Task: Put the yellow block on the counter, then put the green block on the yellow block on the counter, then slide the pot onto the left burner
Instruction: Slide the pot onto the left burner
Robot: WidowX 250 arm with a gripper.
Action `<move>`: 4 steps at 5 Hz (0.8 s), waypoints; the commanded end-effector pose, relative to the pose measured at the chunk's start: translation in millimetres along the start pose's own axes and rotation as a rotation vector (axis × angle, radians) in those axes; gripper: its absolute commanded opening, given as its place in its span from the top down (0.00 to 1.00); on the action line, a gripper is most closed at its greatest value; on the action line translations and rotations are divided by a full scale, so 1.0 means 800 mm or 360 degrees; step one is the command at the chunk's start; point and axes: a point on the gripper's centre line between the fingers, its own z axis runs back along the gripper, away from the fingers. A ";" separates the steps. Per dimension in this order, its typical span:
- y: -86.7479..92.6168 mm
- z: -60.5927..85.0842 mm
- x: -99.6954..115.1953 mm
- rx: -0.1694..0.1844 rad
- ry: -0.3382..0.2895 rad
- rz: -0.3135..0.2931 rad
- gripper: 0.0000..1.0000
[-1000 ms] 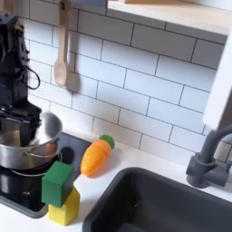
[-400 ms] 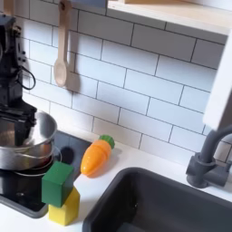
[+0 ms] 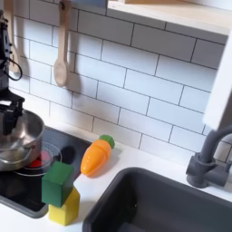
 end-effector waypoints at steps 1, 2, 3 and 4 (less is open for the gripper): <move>0.020 0.000 0.010 0.0015 0.0007 0.0070 0.00; 0.025 0.000 0.011 0.0017 0.0007 0.0083 0.00; 0.028 0.000 0.015 0.0022 0.0001 0.0088 0.00; 0.030 0.001 0.017 0.0016 -0.0004 0.0097 0.00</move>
